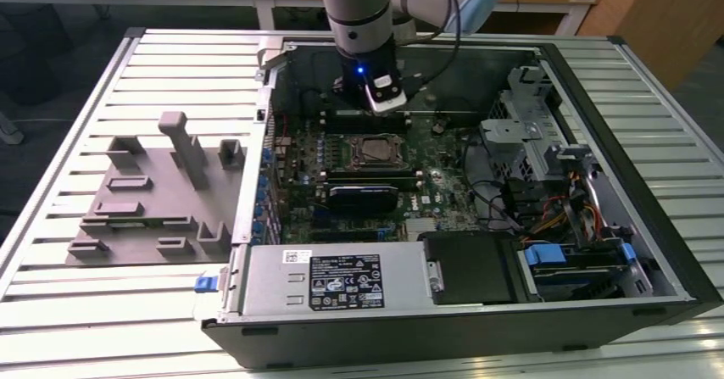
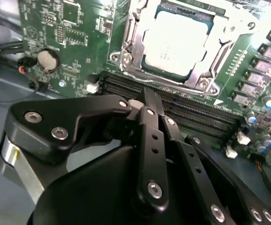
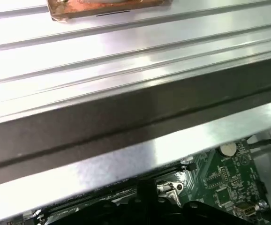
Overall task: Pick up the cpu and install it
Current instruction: 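Install the first cpu locking lever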
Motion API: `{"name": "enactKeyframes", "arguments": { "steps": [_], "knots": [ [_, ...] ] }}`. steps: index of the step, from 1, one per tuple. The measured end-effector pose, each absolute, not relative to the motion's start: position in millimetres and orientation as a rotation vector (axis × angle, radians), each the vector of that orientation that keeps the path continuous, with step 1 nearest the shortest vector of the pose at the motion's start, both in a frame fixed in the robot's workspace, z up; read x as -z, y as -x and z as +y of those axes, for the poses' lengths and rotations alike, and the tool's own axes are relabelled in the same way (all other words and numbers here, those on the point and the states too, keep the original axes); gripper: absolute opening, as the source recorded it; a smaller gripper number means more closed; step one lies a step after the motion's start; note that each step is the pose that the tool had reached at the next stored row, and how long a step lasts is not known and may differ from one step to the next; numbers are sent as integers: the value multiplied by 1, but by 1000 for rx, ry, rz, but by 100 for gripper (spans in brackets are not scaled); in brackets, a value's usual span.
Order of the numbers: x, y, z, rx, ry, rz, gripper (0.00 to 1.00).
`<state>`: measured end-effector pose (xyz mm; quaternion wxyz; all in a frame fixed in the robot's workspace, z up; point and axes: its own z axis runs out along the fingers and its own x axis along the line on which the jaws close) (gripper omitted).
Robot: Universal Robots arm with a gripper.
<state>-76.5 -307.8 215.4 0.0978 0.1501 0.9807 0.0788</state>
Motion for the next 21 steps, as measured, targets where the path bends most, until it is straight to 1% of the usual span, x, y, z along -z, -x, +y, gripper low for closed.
{"name": "enactKeyframes", "arguments": {
  "steps": [8,13,21],
  "knots": [
    [-217,76,-308,-230,-444,2904,11],
    [-217,74,-311,-198,-443,2909,11],
    [-217,74,-324,-153,-439,2913,11]
  ]
}}
